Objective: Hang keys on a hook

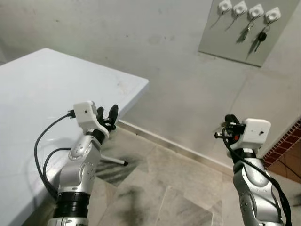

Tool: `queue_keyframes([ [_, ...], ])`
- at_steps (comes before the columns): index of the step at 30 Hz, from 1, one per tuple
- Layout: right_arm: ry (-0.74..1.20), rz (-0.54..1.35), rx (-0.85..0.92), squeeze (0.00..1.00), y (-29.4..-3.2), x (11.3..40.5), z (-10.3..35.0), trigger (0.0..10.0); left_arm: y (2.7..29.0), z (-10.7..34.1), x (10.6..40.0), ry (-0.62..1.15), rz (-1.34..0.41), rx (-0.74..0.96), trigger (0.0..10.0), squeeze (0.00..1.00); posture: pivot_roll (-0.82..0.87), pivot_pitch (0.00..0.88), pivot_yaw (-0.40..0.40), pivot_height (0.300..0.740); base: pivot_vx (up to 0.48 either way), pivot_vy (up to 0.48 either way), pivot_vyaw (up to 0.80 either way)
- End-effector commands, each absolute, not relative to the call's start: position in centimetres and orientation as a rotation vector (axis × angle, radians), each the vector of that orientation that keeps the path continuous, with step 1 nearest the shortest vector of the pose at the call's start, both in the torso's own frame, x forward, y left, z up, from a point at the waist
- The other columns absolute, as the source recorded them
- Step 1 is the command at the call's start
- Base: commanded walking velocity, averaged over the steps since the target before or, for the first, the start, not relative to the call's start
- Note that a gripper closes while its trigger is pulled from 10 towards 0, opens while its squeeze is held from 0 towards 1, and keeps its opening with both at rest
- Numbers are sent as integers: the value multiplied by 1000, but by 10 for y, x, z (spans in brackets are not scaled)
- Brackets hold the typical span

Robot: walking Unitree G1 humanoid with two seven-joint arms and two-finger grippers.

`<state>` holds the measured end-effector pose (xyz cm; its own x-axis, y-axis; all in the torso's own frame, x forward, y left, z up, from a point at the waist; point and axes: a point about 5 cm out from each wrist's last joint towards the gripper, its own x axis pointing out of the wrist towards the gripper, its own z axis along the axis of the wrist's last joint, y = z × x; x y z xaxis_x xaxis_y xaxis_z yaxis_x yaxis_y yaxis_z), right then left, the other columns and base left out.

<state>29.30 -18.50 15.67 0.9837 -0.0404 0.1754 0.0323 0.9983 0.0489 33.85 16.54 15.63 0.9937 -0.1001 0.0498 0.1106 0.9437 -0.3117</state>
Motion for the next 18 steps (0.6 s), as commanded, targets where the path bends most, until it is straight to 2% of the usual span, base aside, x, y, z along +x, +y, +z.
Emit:
queue_keyframes([
  [1,-188,-54,38,0,-191,292,161,10000,158,158,339,-33,-124,-317,10000,0,32,41,-11,740,0,0,-712],
  [14,-198,-53,35,0,-191,293,163,10000,155,161,340,-40,-129,-317,10000,0,31,40,-13,740,0,0,-693],
  [18,-206,-48,20,0,-191,292,164,10000,152,162,340,-39,-135,-321,10000,0,30,46,-13,740,0,0,0],
])
